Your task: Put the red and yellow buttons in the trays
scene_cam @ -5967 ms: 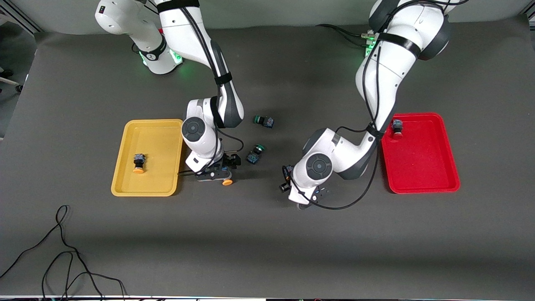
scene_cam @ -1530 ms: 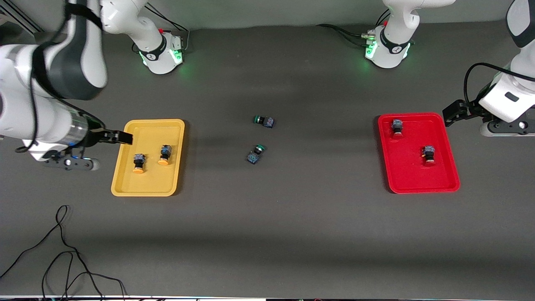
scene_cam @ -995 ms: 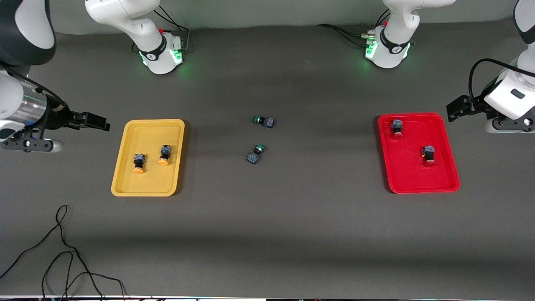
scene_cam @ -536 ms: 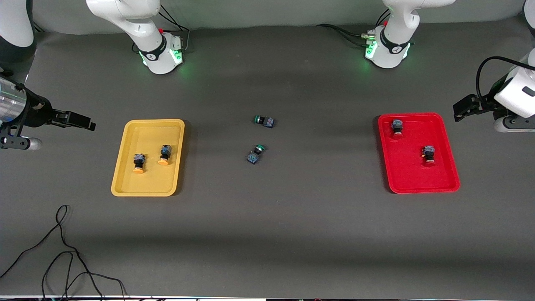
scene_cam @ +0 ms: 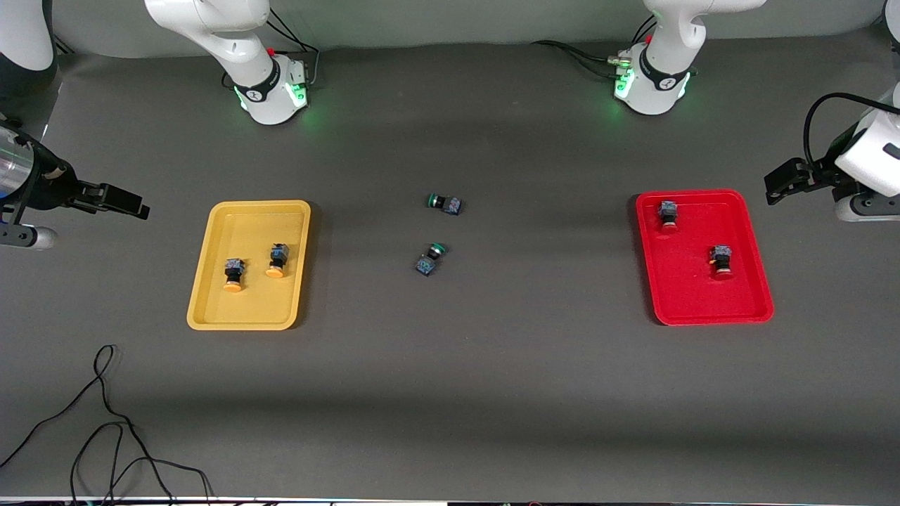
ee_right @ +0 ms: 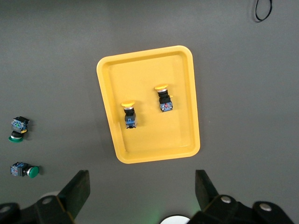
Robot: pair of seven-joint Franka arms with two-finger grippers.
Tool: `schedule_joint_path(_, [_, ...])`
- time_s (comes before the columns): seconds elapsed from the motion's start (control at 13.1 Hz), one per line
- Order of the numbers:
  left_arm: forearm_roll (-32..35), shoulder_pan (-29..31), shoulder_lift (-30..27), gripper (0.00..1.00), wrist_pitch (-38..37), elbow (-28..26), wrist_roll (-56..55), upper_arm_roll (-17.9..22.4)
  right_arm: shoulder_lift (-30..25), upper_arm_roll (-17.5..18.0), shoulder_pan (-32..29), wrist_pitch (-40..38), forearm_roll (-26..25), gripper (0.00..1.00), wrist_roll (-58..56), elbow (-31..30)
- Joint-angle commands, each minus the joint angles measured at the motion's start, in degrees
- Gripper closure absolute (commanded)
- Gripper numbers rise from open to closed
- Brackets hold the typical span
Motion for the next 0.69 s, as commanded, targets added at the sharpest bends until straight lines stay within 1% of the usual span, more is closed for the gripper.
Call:
schedule_joint_path(0.0, [-0.5, 0.1, 0.5, 0.00, -1.5, 1.0, 1.3, -0.1, -0.6, 0.3, -0.2, -0.2, -1.4, 0.00, 0.7, 0.5])
schedule_joint_path(0.31, [0.1, -0.6, 1.4, 0.00, -1.4, 1.7, 1.3, -0.4, -0.7, 0.2, -0.4, -0.4, -1.4, 0.00, -4.0, 0.6])
schedule_joint_path(0.38, [0.2, -0.6, 1.7, 0.00, -1.3, 2.0, 1.3, -0.5, -0.8, -0.4, -0.4, -0.4, -1.4, 0.00, -5.1, 0.4])
schedule_joint_path(0.61, [-0.5, 0.1, 1.7, 0.00, -0.7, 2.1, 3.2, -0.4, -0.9, -0.5, -0.2, -0.4, -1.4, 0.00, -6.1, 0.6])
